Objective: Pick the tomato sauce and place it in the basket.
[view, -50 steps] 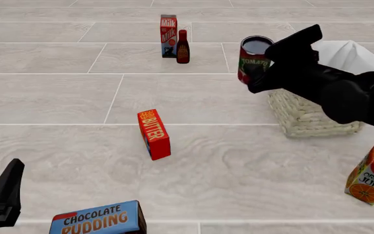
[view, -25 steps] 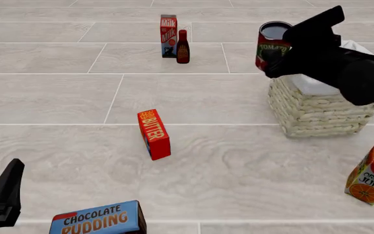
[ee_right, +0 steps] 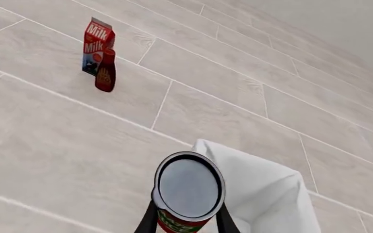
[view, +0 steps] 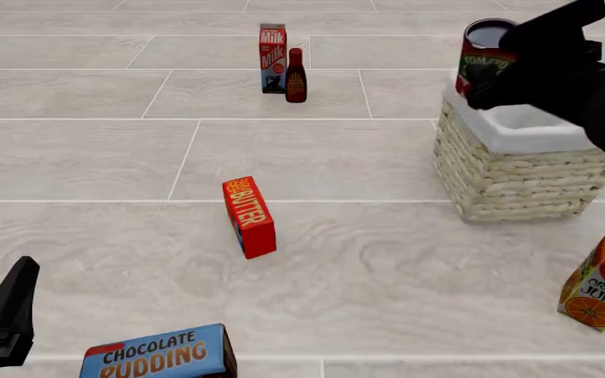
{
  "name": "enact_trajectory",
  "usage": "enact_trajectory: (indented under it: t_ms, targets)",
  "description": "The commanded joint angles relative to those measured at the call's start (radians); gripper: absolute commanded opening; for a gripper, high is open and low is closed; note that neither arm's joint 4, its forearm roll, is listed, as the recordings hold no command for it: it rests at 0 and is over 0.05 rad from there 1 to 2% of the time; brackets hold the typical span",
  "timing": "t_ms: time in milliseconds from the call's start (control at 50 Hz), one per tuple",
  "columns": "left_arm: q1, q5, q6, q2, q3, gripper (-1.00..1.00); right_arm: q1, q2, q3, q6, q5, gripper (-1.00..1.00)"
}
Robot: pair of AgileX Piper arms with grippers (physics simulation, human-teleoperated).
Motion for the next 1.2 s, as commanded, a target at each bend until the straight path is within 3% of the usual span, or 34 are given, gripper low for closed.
enact_trajectory:
  t_ms: [20, 740, 1200]
  targets:
    - [0.0, 0.0, 0.0, 0.0, 0.0, 1.0, -0.057, 0.024, -0.018, 0.001, -0.015, -1.0]
    - [0.0, 0.0, 0.0, 0.0, 0.0, 1.0, -0.199, 0.149, -0.128, -0.029, -0.032, -1.0]
    - [0.0, 0.0, 0.0, 0.0, 0.0, 1.0, -0.259, 0.258, -0.208, -0.001, -0.05, -1.0]
